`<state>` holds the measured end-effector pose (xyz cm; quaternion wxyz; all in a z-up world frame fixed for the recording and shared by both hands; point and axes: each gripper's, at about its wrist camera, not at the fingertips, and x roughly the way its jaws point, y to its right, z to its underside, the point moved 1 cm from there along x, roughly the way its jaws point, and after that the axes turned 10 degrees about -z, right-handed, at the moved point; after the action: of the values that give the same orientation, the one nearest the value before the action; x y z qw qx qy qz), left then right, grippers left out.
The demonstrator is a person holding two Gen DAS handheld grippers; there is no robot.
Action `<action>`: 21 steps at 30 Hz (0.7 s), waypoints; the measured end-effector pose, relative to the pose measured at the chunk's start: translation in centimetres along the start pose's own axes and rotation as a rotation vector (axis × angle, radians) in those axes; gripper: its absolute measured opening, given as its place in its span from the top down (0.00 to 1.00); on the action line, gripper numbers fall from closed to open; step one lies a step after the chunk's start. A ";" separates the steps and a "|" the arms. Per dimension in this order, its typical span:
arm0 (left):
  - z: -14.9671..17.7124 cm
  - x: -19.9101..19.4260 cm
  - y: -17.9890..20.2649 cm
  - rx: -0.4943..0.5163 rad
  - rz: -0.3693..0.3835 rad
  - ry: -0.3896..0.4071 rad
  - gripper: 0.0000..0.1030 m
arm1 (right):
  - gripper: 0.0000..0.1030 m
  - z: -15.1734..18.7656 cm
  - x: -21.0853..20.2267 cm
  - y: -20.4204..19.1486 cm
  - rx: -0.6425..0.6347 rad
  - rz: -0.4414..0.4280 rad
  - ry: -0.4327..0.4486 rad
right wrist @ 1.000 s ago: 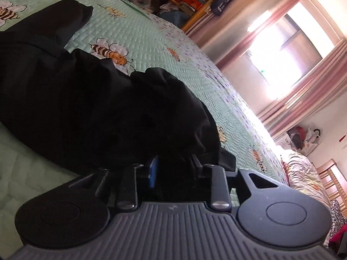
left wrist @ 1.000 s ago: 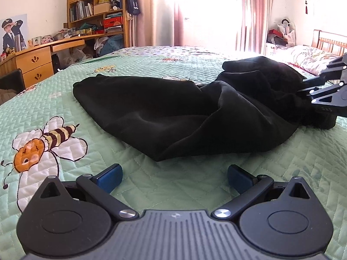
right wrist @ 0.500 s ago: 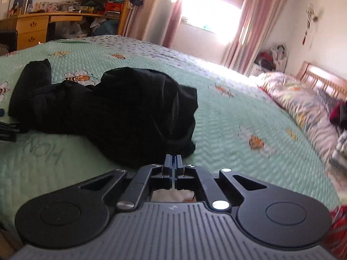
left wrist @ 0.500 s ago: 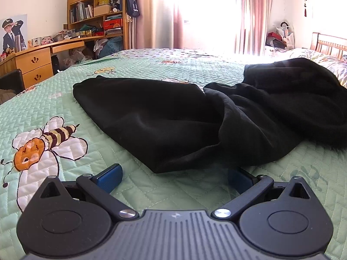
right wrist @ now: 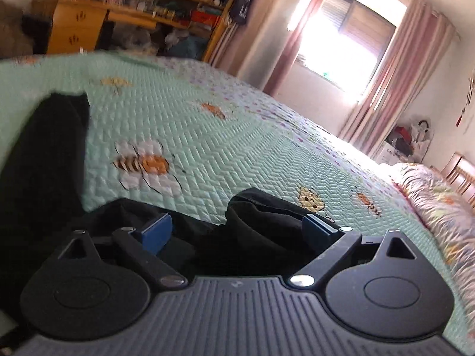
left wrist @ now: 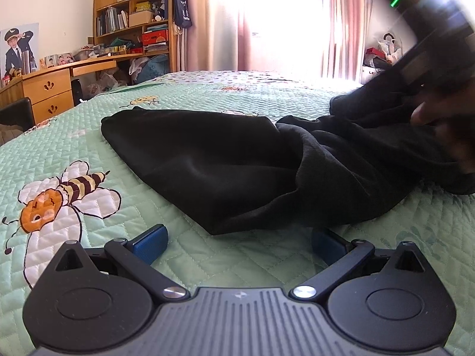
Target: Fold clothes
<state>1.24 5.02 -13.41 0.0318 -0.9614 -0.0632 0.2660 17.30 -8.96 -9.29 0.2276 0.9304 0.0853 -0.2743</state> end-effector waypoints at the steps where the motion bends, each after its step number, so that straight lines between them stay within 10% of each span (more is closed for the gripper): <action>1: 0.0 0.0 0.0 0.003 0.000 -0.002 0.00 | 0.17 0.2 2.1 -0.1 -0.022 0.042 -0.045; 2: -0.1 0.1 0.1 0.006 -0.001 -0.004 0.00 | 0.40 0.9 2.9 0.8 0.008 0.043 -0.065; 3: -0.1 0.1 0.1 0.008 -0.002 -0.005 0.00 | 0.91 1.7 2.8 2.0 0.072 0.032 -0.062; 13: -0.1 0.3 0.1 0.009 -0.003 -0.006 0.00 | 0.87 17.1 -17.9 15.2 0.816 0.199 0.270; 21: 0.2 0.0 0.1 0.007 -0.007 0.012 0.00 | 0.69 21.2 -24.9 13.5 0.853 0.302 0.311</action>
<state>1.15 4.95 -13.62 0.0363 -0.9626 -0.0657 0.2603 -9.65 -31.66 -6.38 -0.1529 0.9728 -0.1380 -0.1062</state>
